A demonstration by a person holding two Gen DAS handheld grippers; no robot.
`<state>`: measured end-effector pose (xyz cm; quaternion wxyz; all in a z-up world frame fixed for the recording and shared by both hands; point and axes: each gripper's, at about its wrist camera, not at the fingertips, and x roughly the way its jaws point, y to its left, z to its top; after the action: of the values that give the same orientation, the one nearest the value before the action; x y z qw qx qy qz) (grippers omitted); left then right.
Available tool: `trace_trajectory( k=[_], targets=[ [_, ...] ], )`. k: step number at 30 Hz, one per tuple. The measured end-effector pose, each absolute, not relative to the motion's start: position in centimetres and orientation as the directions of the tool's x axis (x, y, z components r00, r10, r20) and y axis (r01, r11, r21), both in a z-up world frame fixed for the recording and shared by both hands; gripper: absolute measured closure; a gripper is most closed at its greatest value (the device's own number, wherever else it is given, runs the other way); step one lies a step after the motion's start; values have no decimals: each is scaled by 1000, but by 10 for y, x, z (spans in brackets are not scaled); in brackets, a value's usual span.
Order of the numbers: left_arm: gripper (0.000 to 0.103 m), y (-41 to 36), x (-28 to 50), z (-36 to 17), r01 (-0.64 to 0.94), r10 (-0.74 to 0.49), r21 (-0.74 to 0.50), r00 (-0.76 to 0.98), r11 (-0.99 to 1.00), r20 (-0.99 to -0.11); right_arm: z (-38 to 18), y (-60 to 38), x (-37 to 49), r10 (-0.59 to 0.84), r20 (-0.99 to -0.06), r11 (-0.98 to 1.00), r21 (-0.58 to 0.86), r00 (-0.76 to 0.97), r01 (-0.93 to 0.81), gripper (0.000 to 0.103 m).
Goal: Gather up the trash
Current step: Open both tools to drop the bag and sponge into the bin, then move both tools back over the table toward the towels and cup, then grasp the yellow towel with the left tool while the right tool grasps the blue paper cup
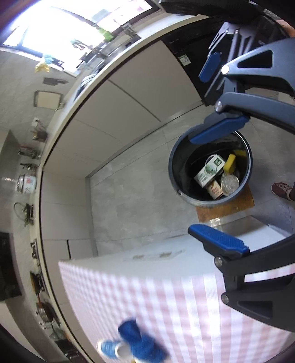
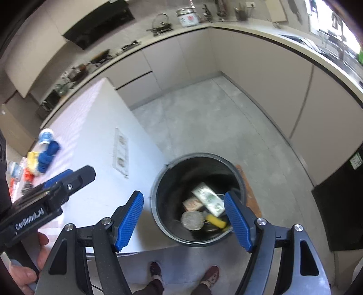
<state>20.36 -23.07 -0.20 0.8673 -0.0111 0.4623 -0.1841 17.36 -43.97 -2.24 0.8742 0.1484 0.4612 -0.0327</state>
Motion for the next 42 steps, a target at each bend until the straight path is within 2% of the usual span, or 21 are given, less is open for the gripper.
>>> trace_trajectory(
  k=[11, 19, 28, 42],
  targets=[
    [28, -93, 194, 22, 101, -192, -165, 620, 981, -761, 15, -318, 202, 242, -759, 961, 273, 604, -42, 25],
    [28, 10, 216, 27, 19, -129, -155, 660, 988, -740, 26, -201, 245, 291, -736, 954, 275, 611, -123, 25],
    [28, 107, 252, 25, -28, -92, -152, 680, 988, -727, 27, -95, 292, 284, -740, 958, 251, 610, -141, 25],
    [25, 168, 295, 17, -31, -111, -178, 669, 984, -735, 24, -10, 348, 235, -764, 972, 178, 601, -154, 22]
  ],
)
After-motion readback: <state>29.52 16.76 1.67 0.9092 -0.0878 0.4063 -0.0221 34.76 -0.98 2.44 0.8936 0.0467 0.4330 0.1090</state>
